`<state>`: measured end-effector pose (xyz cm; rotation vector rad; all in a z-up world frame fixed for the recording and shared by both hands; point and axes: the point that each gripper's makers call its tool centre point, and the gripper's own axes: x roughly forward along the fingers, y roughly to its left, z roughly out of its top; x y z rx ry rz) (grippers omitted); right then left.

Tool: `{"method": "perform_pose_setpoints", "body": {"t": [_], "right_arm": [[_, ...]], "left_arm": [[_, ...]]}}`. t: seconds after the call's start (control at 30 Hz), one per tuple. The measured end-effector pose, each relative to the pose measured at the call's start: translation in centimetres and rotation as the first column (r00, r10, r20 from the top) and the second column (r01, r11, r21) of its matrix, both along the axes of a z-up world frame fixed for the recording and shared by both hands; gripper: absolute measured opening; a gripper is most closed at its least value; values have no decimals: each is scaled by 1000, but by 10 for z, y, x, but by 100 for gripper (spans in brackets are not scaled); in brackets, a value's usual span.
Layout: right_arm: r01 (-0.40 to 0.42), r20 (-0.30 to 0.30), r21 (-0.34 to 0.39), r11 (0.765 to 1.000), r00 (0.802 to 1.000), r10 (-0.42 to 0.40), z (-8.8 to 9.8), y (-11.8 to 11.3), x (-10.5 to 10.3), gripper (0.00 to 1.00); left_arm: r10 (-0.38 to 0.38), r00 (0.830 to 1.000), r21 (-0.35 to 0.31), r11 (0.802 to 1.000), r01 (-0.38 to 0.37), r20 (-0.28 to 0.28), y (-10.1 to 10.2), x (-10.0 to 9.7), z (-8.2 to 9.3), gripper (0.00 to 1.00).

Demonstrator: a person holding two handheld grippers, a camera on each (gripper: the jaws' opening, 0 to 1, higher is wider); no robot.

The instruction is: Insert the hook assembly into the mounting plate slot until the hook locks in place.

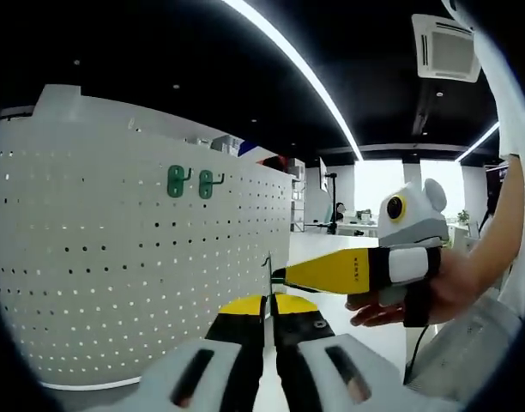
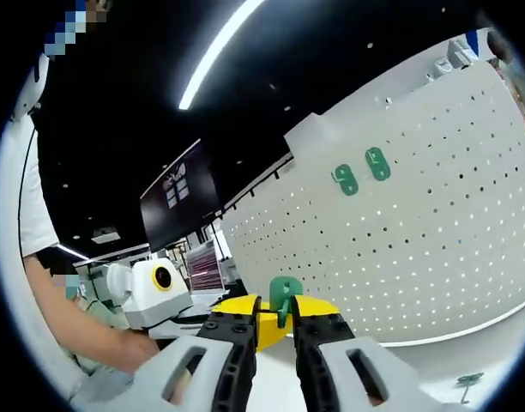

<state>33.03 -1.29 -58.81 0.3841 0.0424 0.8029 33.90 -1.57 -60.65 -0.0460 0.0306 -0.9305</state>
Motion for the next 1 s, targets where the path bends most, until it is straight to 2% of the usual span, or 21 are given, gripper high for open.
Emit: {"method": "perform_pose_setpoints", "body": {"t": [0.23,0.53,0.67,0.9,1.0], "right_arm": [[35,1,0,999,999,-35,0,-5,4,4],[59,3,-39,997,998,-59,-2,-2,6,3],[70,-12,-37,997,997,-71,-1,-2,8,2],[94,-38,-90,991,994,-98,-5,-2,10,1],[94,-55,-86,992,994,-99,-7,-2,11,0]], "left_arm": [[0,1000,0,1000,0,4,-1,0,1,2],[14,1000,6,1000,-14,-4,1,1,0,2],[21,1000,9,1000,-21,-4,2,2,1,2],[24,1000,26,999,-24,-19,1,3,-3,2],[26,999,26,999,-25,-23,1,3,-4,2]]}}
